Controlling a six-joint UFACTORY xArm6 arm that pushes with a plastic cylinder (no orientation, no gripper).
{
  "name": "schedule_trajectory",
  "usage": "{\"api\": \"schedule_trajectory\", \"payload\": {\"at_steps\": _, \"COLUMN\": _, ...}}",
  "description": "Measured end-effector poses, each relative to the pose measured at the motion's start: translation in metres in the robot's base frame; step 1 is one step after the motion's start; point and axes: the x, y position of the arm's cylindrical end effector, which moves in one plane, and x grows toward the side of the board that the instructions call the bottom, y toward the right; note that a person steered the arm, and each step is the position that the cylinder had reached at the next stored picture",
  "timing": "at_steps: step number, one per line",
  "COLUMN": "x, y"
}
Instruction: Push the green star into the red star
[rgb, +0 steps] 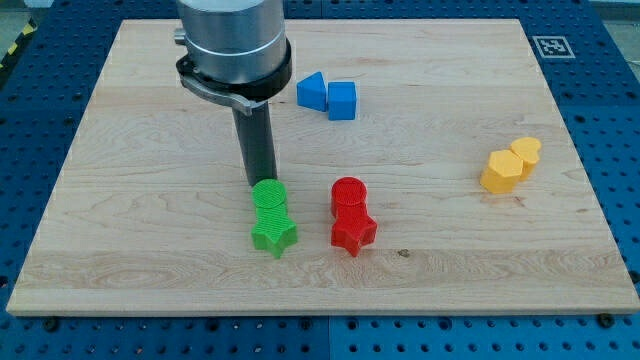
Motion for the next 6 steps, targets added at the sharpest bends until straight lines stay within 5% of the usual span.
{"api": "schedule_trajectory", "payload": {"at_steps": 2, "x": -0.012, "y": -0.056}}
{"api": "schedule_trajectory", "payload": {"at_steps": 3, "x": 0.021, "y": -0.081}}
{"api": "schedule_trajectory", "payload": {"at_steps": 4, "x": 0.060, "y": -0.080}}
{"api": "schedule_trajectory", "payload": {"at_steps": 6, "x": 0.067, "y": 0.001}}
